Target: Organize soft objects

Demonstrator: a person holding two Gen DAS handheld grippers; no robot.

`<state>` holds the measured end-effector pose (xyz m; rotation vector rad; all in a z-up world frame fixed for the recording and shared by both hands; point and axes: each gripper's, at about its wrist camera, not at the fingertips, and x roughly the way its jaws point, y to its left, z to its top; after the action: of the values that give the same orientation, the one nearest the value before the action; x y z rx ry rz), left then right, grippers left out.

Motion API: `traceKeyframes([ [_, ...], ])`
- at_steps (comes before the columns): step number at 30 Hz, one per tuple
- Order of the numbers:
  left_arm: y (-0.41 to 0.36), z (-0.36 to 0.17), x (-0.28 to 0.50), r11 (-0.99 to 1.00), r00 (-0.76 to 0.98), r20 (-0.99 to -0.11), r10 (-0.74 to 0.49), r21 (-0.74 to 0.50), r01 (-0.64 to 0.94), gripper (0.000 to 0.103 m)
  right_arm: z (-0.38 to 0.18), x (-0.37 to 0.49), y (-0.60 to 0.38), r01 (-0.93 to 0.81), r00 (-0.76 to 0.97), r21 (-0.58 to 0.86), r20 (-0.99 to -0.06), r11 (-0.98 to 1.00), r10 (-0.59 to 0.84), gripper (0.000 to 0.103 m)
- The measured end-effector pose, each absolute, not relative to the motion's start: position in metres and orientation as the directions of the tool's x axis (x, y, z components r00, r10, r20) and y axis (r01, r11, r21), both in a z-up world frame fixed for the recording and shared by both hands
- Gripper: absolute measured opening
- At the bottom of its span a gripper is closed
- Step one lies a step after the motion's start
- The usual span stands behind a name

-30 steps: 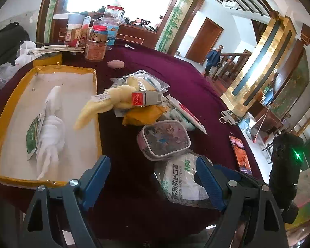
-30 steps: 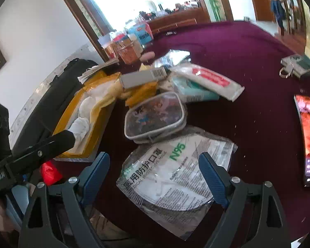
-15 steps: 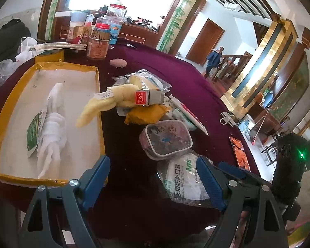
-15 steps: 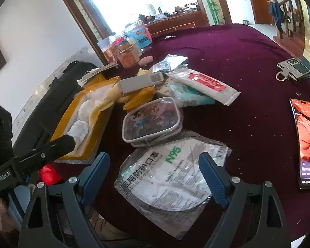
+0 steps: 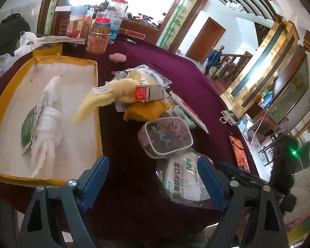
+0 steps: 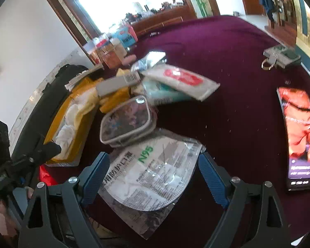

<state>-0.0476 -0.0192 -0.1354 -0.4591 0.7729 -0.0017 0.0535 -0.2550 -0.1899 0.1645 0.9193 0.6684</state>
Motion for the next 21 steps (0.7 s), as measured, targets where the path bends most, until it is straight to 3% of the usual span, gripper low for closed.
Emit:
traceKeyframes([
  [10,-0.017,-0.135,-0.041,0.904,0.721,-0.674,-0.161,-0.393,-0.165,0.09,-0.214,0.047,-0.262,-0.34,0.389,0.48,-0.711,0.808,0.586,0.088],
  [15,-0.019,-0.133,-0.018,0.912,0.708,-0.682,-0.184,-0.387,-0.135,0.091,-0.216,0.046,-0.253,-0.337,0.35,0.531,-0.696,0.777,0.627,0.078],
  [17,-0.021,-0.132,-0.002,0.913,0.689,-0.69,-0.224,-0.397,-0.1,0.093,-0.217,0.047,-0.256,-0.325,0.35,0.55,-0.685,0.769,0.639,0.063],
  [21,-0.016,-0.139,0.033,0.882,0.62,-0.727,-0.295,-0.457,-0.117,0.093,-0.22,0.048,-0.254,-0.322,0.364,0.537,-0.69,0.78,0.625,0.046],
])
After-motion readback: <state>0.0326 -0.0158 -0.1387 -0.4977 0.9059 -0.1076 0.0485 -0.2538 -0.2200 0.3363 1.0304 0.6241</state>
